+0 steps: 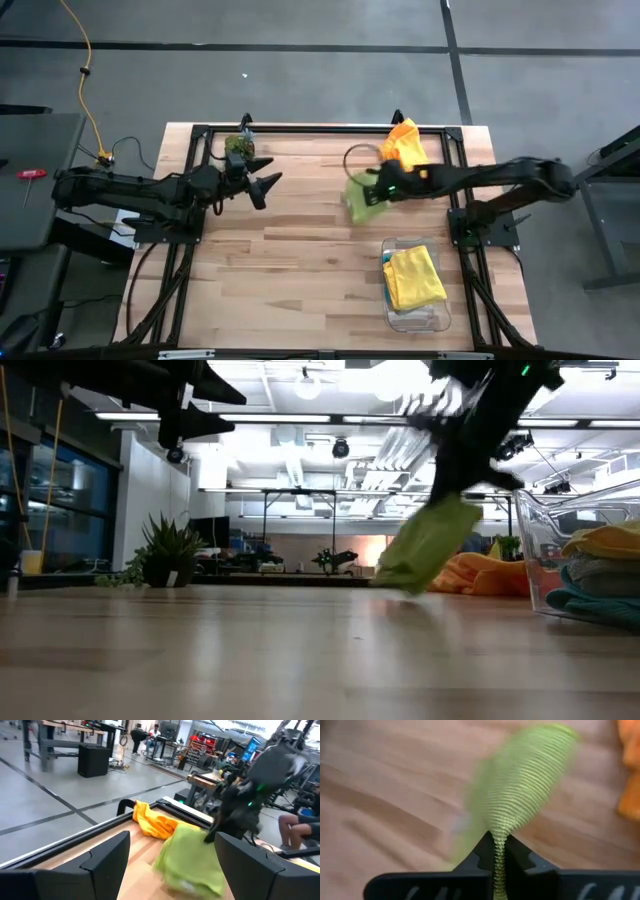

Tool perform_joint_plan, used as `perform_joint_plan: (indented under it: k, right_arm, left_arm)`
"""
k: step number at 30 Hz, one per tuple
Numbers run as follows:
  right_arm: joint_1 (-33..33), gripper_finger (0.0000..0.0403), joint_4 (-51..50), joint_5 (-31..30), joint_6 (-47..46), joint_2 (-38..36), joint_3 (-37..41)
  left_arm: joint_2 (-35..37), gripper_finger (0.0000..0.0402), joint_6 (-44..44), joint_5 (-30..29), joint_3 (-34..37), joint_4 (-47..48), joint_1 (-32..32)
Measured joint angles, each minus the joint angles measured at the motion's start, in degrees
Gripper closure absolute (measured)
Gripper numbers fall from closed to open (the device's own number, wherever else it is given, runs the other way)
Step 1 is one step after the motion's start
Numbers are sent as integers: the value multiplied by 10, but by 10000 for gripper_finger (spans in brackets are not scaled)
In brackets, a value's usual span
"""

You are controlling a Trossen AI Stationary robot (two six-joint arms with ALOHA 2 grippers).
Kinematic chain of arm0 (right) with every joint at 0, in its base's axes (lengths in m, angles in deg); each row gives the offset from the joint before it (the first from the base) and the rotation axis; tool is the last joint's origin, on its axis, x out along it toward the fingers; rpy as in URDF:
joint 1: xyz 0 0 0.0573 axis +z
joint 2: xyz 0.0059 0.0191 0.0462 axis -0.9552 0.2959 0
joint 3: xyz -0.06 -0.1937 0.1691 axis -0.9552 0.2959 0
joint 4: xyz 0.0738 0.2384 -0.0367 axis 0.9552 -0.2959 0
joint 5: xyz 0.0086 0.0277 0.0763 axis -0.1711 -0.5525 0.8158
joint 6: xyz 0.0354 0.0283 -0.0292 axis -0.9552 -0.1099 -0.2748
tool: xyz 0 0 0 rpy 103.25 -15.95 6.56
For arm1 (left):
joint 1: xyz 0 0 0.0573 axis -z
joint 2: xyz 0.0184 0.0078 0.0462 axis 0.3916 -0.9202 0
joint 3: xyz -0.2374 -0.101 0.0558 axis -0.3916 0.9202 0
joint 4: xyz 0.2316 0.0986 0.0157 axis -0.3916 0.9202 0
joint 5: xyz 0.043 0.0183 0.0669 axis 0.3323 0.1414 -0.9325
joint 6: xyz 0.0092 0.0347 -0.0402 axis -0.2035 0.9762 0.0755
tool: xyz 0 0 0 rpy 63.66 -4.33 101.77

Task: Fold microfiber towels
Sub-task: Stack the folded green microfiber cloth on top of the yellow microfiber cloth in the transparent bin

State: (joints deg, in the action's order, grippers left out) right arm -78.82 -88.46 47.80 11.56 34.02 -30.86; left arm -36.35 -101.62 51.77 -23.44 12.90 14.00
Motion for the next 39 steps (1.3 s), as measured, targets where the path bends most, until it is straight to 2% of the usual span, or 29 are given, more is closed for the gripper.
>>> perform_joint_plan:
  k: [4,10,14,17,22,30,33,37,39]
  right_arm:
    - [14,402,-4,12,41,-99,-10]
    - [64,403,-72,104,78,-219,-63]
    - [132,403,-121,149,73,-273,-94]
    - [208,403,-131,146,34,-296,-96]
    - [346,403,-160,89,-81,-285,-96]
    - [539,403,-173,-17,-274,-200,-96]
    - [570,403,-173,-49,-335,-169,-95]
    - [587,403,-137,-146,-375,-143,-95]
    - [591,403,-139,-167,-393,-134,-95]
  left_arm:
    - [0,122,-1,16,0,-18,-13]
    - [0,122,-1,27,0,-27,-26]
    - [0,122,-1,27,0,-30,-27]
    - [0,122,-6,30,0,-30,-27]
    - [0,122,-7,30,0,-34,-27]
    - [0,122,0,49,0,-45,-27]
    - [0,122,-1,66,0,-50,-27]
    - [0,122,-1,78,0,-56,-27]
    - [0,122,-1,82,0,-56,-27]
